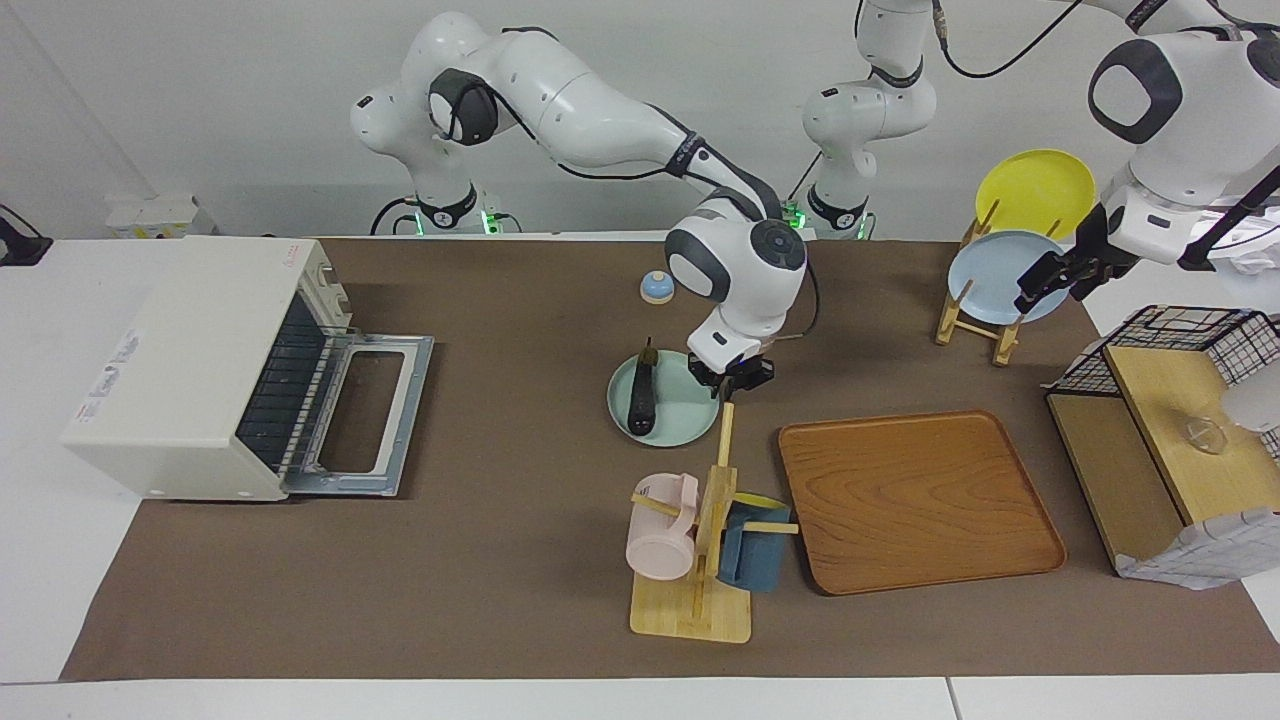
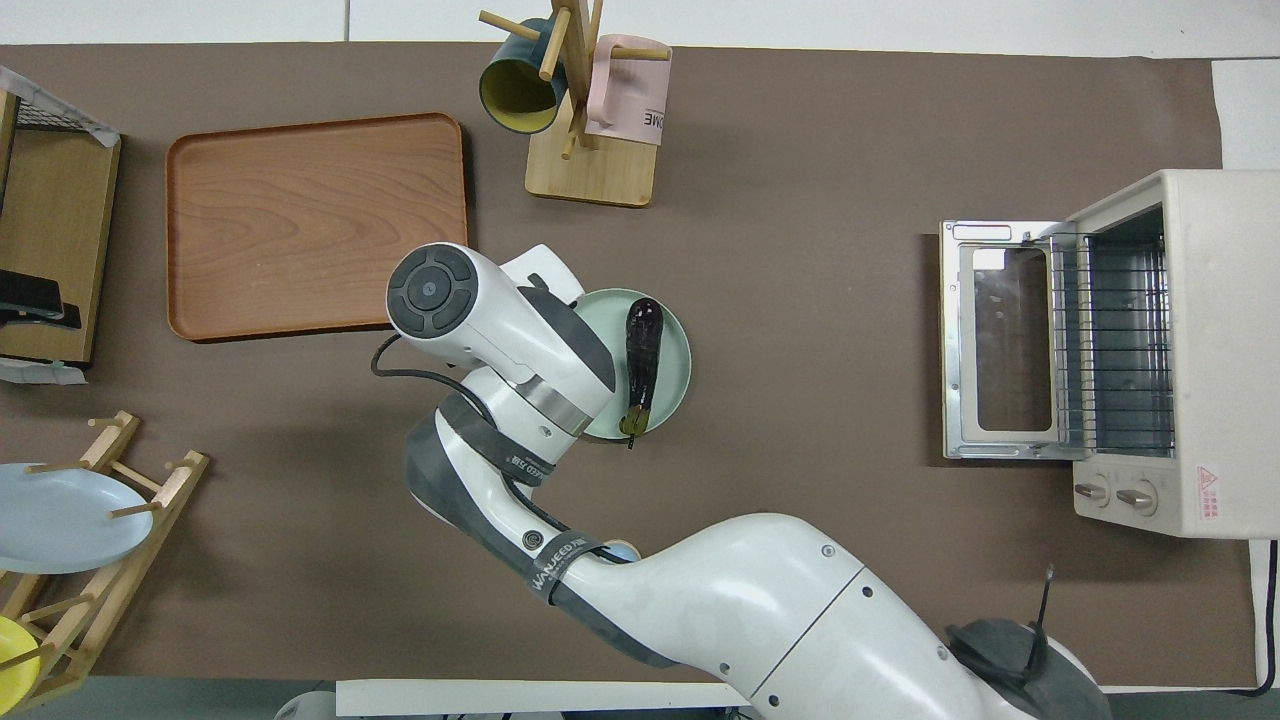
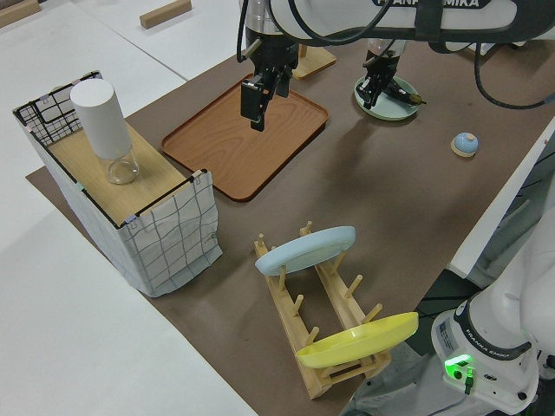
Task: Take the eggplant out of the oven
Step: 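Pull the green plate out and lower it onto the table center, then release the plate with the right gripper while the left gripper reaches the eggplant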
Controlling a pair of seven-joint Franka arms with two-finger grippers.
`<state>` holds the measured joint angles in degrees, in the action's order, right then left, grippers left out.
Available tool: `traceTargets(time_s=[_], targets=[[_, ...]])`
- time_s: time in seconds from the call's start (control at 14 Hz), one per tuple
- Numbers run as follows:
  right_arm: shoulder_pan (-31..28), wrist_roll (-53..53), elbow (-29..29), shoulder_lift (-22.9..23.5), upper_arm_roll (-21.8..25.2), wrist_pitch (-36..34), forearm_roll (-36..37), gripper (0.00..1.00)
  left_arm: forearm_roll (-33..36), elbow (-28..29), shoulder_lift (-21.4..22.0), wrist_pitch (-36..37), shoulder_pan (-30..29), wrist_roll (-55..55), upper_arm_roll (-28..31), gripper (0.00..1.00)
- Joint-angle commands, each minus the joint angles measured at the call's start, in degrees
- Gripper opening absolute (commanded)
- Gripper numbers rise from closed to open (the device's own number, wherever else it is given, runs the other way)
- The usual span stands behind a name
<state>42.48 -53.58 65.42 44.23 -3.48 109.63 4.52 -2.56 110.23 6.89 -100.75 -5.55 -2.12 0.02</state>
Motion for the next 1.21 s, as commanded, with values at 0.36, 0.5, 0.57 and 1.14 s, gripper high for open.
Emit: traceTargets(time_s=[0.36, 0.5, 0.57, 1.14], targets=[[-17.9, 19.3, 24.6, -25.8, -0.3, -5.7, -1.2, 0.15, 0.3, 12.2, -1.8, -19.9, 25.1, -16.8, -0.6, 1.00], [-21.1, 20.6, 33.4, -29.8, -0.1, -3.5, -0.4, 0.01, 0.3, 12.5, -4.9, -26.8, 34.4, -25.5, -0.6, 1.00], [-23.4, 21.4, 37.1, -31.0, -0.1, -1.9, 0.0, 0.00, 0.3, 12.5, -7.2, -30.7, 39.3, -30.3, -0.5, 1.00], [-36.3, 37.3, 51.2, -30.7, -0.1, 12.6, 5.1, 0.00, 0.3, 6.1, -23.5, -43.8, 50.3, -45.5, -0.5, 0.99]])
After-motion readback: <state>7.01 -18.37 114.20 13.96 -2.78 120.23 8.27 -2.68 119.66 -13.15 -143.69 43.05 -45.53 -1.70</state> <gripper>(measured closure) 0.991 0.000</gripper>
